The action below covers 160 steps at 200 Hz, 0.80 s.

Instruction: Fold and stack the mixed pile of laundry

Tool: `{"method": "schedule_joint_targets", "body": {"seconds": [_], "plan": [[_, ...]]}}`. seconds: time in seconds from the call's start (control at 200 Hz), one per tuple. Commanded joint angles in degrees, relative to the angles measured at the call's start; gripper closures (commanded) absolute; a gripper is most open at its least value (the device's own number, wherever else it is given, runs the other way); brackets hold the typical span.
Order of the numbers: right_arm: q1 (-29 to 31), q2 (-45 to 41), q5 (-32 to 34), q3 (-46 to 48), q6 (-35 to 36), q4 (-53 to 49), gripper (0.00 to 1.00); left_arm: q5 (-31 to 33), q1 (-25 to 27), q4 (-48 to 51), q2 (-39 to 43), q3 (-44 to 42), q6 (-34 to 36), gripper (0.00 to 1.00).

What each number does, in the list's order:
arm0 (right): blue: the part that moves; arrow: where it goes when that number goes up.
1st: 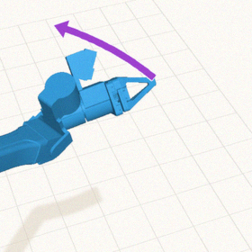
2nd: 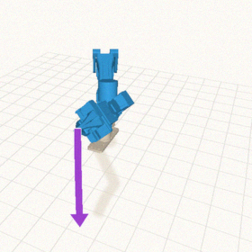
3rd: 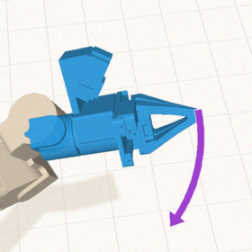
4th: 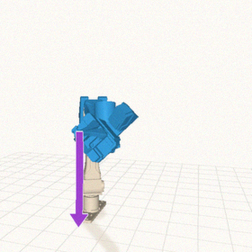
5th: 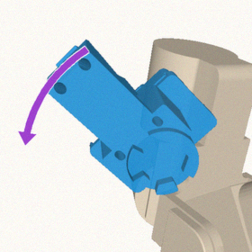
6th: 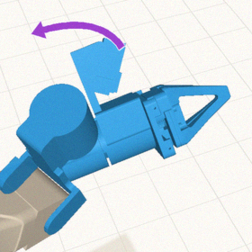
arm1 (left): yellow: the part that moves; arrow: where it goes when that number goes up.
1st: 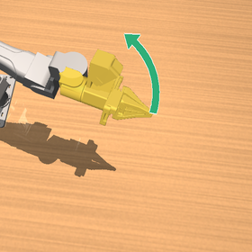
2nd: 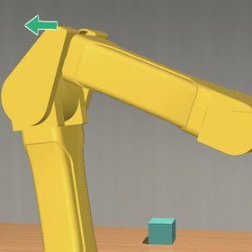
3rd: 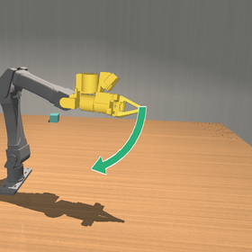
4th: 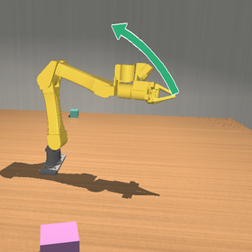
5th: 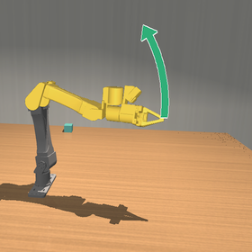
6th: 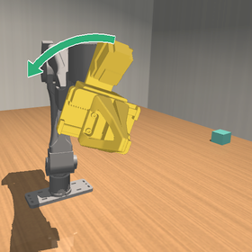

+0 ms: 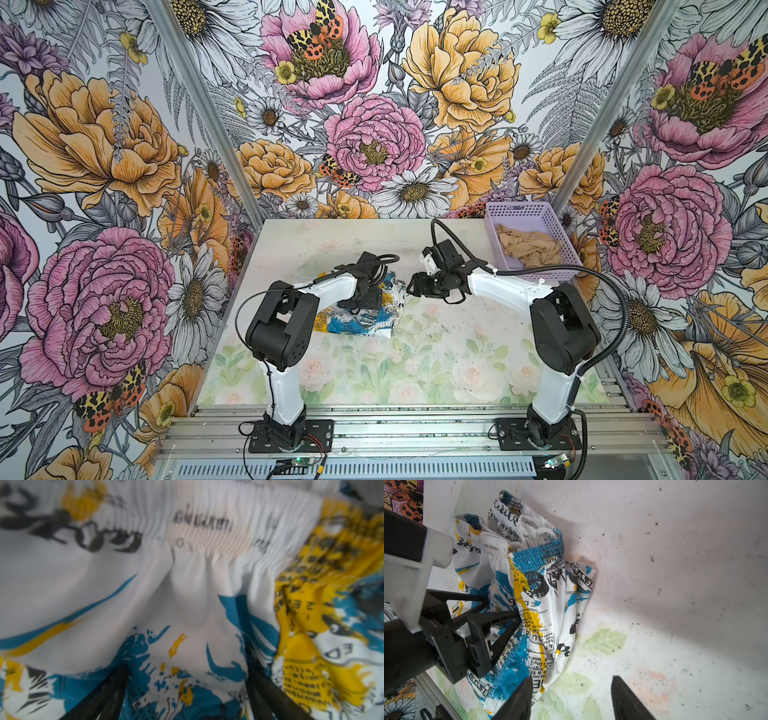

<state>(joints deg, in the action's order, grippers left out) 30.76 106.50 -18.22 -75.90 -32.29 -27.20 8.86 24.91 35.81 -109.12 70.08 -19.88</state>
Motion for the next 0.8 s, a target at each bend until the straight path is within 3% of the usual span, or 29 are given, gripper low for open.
{"method": "schedule_joint_targets", "body": {"seconds": [0.0,0.085,0.14,0.195,0.575,0.796], "plan": [[-0.4,-2.8,1.0,0.1,1.2,-0.5,0.38,1.8,-3.6,3.1,-2.4,-1.5,-0.4,0.12],[-0.5,-3.1,1.0,-0.2,1.5,-0.8,0.38,2.5,-6.8,4.1,-1.2,-2.3,1.2,0.12],[-0.6,-3.2,0.9,-0.5,1.6,-0.9,0.38,1.7,-9.1,4.3,-0.1,-2.5,2.5,0.25],[-0.6,-3.2,0.7,-0.9,1.8,-1.0,0.37,2.2,-11.2,4.9,0.6,-2.3,4.2,0.19],[-0.9,-3.3,-0.7,-1.8,2.2,-1.2,0.36,2.6,-27.1,11.1,3.7,-3.3,16.5,0.18],[-2.1,-3.5,-1.9,-2.5,3.1,-2.0,0.36,8.8,-29.6,11.3,7.5,-4.5,19.3,0.18]]}}
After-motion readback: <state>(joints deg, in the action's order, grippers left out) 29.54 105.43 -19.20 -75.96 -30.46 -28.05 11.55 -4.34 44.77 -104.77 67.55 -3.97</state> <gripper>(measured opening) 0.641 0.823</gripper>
